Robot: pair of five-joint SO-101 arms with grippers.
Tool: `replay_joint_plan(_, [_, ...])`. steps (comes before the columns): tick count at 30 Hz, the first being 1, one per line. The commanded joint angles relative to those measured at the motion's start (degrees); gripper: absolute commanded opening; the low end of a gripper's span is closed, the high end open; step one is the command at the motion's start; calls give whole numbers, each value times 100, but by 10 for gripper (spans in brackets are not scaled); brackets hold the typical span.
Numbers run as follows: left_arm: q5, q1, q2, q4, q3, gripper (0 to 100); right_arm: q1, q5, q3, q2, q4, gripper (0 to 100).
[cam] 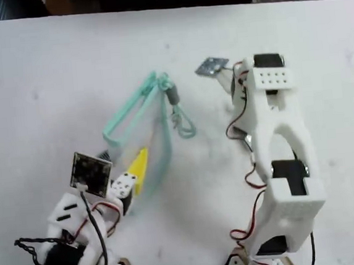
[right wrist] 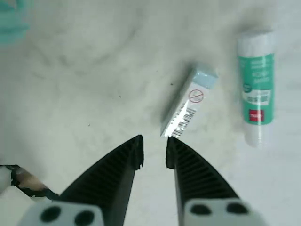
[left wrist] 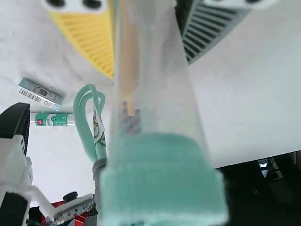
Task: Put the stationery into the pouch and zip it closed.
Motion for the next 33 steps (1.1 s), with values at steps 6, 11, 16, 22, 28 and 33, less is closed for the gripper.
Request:
replay_joint_plan(6, [-396,4,13,229,-229,170,-22,-281,1196,-409,-1349,220])
replay_joint_plan(11, [-387,4,13,255,-273,170,-119,-554,1301,-356,-1895,220])
replay_joint_plan(16, [-387,4,13,255,-273,170,-119,-818,1336,-347,-2396,220])
replay_joint_plan(22, [-387,4,13,255,-264,170,-119,-818,1345,-198,-2651,219])
replay_joint_plan(28, [-387,4,13,255,-255,170,4,-818,1284,576,-2905,219])
replay_joint_plan(33, [-387,4,13,246,-255,170,-22,-826,1275,602,-2941,165])
